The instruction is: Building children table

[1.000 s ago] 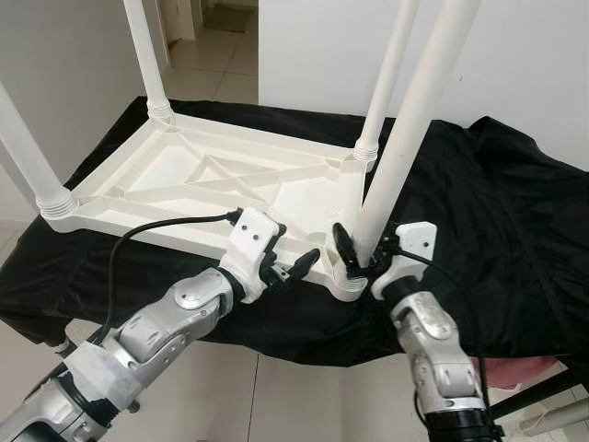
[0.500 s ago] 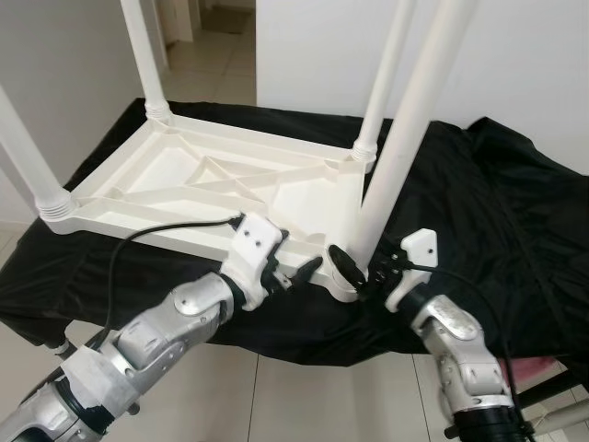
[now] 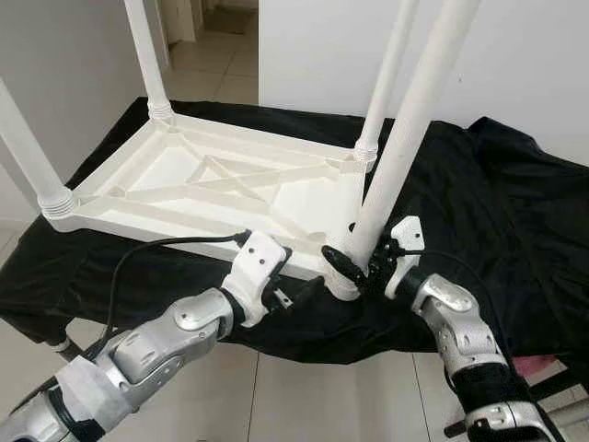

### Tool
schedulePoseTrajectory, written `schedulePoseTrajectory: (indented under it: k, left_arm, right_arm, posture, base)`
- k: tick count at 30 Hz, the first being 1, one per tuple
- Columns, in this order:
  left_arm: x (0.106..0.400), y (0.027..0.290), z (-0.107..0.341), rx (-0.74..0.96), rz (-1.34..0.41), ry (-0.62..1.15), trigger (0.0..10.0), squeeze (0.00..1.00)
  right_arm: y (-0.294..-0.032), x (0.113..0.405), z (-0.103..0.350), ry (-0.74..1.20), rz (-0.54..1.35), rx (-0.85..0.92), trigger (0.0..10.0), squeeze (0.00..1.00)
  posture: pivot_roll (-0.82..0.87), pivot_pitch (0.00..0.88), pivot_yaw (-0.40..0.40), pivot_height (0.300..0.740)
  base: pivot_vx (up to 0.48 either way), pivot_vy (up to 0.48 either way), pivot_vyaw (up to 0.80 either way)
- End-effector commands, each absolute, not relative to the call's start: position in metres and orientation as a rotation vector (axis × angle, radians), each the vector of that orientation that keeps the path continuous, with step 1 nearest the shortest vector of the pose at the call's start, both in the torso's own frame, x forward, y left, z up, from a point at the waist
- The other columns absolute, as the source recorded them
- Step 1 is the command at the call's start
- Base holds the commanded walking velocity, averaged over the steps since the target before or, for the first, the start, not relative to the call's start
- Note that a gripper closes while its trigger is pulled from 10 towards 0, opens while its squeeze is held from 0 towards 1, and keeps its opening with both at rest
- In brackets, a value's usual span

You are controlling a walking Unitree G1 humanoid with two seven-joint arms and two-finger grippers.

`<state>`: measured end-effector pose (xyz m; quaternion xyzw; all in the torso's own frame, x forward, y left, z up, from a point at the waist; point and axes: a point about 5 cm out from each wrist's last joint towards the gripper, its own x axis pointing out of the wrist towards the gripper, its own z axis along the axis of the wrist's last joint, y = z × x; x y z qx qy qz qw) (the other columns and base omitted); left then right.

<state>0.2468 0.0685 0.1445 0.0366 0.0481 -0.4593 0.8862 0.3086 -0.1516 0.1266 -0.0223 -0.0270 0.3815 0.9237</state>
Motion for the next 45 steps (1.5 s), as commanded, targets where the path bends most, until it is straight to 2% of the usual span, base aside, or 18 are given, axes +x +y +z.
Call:
schedulePoseTrajectory:
  k: [1, 12, 13, 17, 22, 24, 26, 29, 30, 31, 33, 36, 43, 44, 45]
  left_arm:
    - [0.222, 0.061, 0.142, 0.077, -1.442, 0.141, 10.0, 0.0]
    - [0.224, 0.06, 0.141, 0.083, -1.436, 0.142, 10.0, 0.0]
    - [0.225, 0.06, 0.141, 0.082, -1.434, 0.141, 10.0, 0.0]
    - [0.226, 0.061, 0.141, 0.081, -1.432, 0.14, 10.0, 0.0]
    - [0.229, 0.061, 0.143, 0.083, -1.42, 0.13, 10.0, 0.0]
    - [0.229, 0.061, 0.143, 0.083, -1.42, 0.13, 10.0, 0.0]
    - [0.23, 0.063, 0.144, 0.089, -1.412, 0.128, 10.0, 0.0]
    - [0.23, 0.063, 0.144, 0.089, -1.412, 0.128, 10.0, 0.0]
    - [0.231, 0.065, 0.145, 0.096, -1.398, 0.125, 10.0, 0.0]
    - [0.231, 0.065, 0.145, 0.096, -1.398, 0.125, 10.0, 0.0]
    - [0.232, 0.067, 0.145, 0.096, -1.383, 0.121, 10.0, 0.0]
    - [0.232, 0.067, 0.145, 0.095, -1.379, 0.12, 10.0, 0.0]
    - [0.232, 0.068, 0.145, 0.103, -1.385, 0.124, 10.0, 0.0]
    - [0.234, 0.068, 0.146, 0.103, -1.38, 0.122, 10.0, 0.0]
    - [0.234, 0.068, 0.146, 0.103, -1.38, 0.122, 10.0, 0.0]
  right_arm:
    - [-0.156, 0.311, 0.124, -0.048, 0.793, -0.055, 0.0, 0.0]
    - [-0.165, 0.308, 0.119, -0.05, 0.766, -0.027, 0.0, 0.0]
    - [-0.164, 0.304, 0.119, -0.058, 0.747, -0.014, 10.0, 0.0]
    - [-0.162, 0.302, 0.119, -0.062, 0.727, -0.001, 10.0, 0.0]
    - [-0.152, 0.296, 0.122, -0.064, 0.551, -0.015, 10.0, 0.0]
    - [-0.152, 0.296, 0.122, -0.064, 0.551, -0.015, 10.0, 0.0]
    - [-0.142, 0.289, 0.118, -0.055, 0.377, 0.032, 10.0, 0.0]
    - [-0.142, 0.289, 0.118, -0.055, 0.377, 0.032, 10.0, 0.0]
    - [-0.134, 0.281, 0.112, -0.041, 0.179, 0.074, 10.0, 0.0]
    - [-0.134, 0.281, 0.112, -0.041, 0.179, 0.074, 10.0, 0.0]
    - [-0.13, 0.277, 0.111, -0.036, 0.06, 0.113, 10.0, 0.0]
    - [-0.128, 0.276, 0.112, -0.037, 0.034, 0.126, 10.0, 0.0]
    - [-0.125, 0.28, 0.124, -0.09, 0.114, 0.108, 10.0, 0.0]
    - [-0.126, 0.278, 0.126, -0.107, 0.149, 0.103, 10.0, 1.0]
    - [-0.126, 0.278, 0.126, -0.107, 0.149, 0.103, 10.0, 1.0]
  posture:
    - [-0.01, 0.0, -0.049, 0.74]
    - [-0.03, 0.0, -0.048, 0.74]
    - [-0.03, 0.0, -0.047, 0.74]
    - [-0.03, 0.0, -0.048, 0.74]
    - [-0.03, 0.0, -0.055, 0.74]
    - [-0.03, 0.0, -0.055, 0.74]
    - [-0.02, 0.0, -0.063, 0.74]
    - [-0.02, 0.0, -0.063, 0.74]
    - [0.0, 0.0, -0.074, 0.74]
    - [0.0, 0.0, -0.074, 0.74]
    - [0.0, 0.0, -0.076, 0.74]
    - [0.0, 0.0, -0.076, 0.74]
    - [0.0, 0.0, -0.076, 0.74]
    - [0.0, 0.0, -0.074, 0.74]
    - [0.0, 0.0, -0.074, 0.74]
  base:
    - [0.0, 0.0, 0.0]
    - [0.0, 0.0, 0.0]
    - [0.0, 0.0, 0.0]
    - [0.0, 0.0, 0.0]
    - [0.0, 0.0, 0.0]
    - [0.0, 0.0, 0.0]
    - [0.0, 0.0, 0.0]
    - [0.0, 0.0, 0.0]
    - [0.0, 0.0, 0.0]
    - [0.0, 0.0, 0.0]
    - [0.0, 0.0, 0.0]
    - [0.0, 0.0, 0.0]
    - [0.0, 0.0, 0.0]
    - [0.0, 0.0, 0.0]
    - [0.0, 0.0, 0.0]
